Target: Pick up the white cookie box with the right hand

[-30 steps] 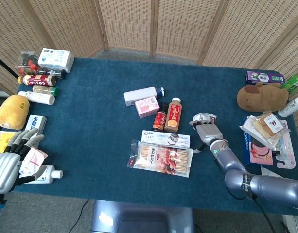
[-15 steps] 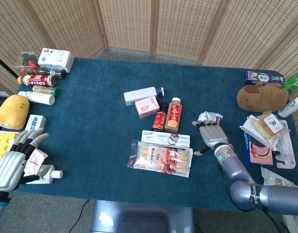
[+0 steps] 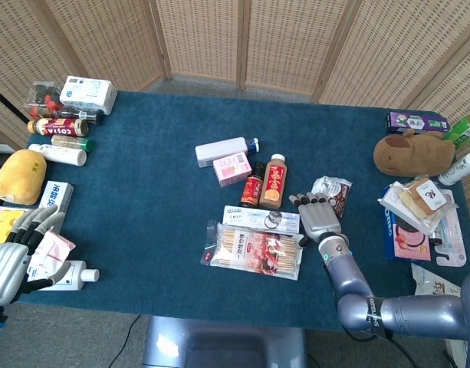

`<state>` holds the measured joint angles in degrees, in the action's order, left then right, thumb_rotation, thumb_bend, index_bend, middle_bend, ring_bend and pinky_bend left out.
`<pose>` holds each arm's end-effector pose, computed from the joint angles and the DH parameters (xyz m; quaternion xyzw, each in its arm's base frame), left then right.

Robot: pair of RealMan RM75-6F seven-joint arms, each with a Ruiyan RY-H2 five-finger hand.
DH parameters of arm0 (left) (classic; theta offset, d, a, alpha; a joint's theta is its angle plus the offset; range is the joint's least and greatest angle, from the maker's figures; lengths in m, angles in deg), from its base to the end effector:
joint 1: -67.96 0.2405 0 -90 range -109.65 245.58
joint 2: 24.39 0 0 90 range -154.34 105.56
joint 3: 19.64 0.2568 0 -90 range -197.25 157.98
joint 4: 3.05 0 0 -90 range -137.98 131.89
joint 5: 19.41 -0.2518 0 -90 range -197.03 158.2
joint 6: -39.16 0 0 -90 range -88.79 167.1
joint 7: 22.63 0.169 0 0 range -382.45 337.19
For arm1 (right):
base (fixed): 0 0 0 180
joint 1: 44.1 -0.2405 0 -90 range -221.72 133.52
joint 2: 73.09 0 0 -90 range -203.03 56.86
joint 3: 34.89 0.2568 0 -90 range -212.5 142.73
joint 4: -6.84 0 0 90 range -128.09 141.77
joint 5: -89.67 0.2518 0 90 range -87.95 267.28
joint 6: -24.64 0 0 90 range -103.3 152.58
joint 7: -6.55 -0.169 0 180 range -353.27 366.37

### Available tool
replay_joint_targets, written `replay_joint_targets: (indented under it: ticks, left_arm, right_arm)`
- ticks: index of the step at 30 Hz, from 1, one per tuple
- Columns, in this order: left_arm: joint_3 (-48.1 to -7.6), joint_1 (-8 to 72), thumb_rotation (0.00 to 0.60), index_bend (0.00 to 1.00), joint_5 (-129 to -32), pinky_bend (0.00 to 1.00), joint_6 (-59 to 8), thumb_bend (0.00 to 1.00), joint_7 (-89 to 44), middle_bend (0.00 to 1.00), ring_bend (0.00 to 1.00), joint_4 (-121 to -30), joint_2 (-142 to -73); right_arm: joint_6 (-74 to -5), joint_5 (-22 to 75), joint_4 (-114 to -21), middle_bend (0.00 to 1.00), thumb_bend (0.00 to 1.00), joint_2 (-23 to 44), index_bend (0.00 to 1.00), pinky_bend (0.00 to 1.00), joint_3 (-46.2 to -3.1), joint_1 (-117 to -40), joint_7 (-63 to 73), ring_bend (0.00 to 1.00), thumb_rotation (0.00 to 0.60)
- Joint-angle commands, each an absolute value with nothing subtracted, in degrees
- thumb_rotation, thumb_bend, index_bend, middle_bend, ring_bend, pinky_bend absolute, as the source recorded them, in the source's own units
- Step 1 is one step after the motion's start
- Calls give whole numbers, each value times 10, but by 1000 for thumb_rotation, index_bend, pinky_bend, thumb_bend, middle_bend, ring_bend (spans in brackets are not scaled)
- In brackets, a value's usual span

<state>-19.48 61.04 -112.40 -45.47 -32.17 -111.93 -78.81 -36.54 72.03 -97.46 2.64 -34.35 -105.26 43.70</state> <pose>-0.2554 0.1996 0.1307 -0.5917 -0.4509 -0.4763 0.4688 -0.1457 -0.3646 -0.0291 0.7287 -0.4572 0.1854 0.4750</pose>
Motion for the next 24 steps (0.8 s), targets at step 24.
replay_joint_targets:
  ticks: [24]
  left_arm:
    - [-189, 621, 600, 105, -1124, 0, -467, 326, -353, 0, 0, -1099, -790]
  right_arm:
    - [-410, 803, -912, 283, 60, 118, 0, 370, -275, -1066, 531, 276, 600]
